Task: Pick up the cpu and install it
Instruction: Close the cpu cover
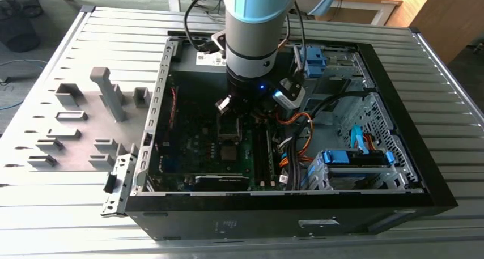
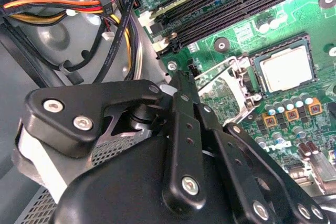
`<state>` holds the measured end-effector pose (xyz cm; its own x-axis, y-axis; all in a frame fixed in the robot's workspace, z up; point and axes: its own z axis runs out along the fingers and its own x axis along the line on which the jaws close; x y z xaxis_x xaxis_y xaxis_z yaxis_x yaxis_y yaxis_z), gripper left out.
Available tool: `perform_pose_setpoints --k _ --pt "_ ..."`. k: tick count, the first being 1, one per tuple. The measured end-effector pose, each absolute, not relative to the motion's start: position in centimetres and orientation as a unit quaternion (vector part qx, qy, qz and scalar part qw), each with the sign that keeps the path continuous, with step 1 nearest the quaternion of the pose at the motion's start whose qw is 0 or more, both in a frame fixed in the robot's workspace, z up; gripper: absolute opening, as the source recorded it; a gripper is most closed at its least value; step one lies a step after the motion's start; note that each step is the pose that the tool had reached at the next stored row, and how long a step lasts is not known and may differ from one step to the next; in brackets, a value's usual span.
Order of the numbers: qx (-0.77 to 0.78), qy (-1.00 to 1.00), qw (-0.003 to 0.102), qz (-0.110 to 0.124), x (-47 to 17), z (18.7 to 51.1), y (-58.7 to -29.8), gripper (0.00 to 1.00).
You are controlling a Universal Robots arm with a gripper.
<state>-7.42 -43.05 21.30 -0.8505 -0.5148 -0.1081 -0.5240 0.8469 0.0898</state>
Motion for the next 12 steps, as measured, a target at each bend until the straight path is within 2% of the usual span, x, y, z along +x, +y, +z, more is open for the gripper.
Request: perform_pose_setpoints --k 12 --pt "-0.275 0.959 0.040 0.059 -7.42 21.90 -43.35 0.11"
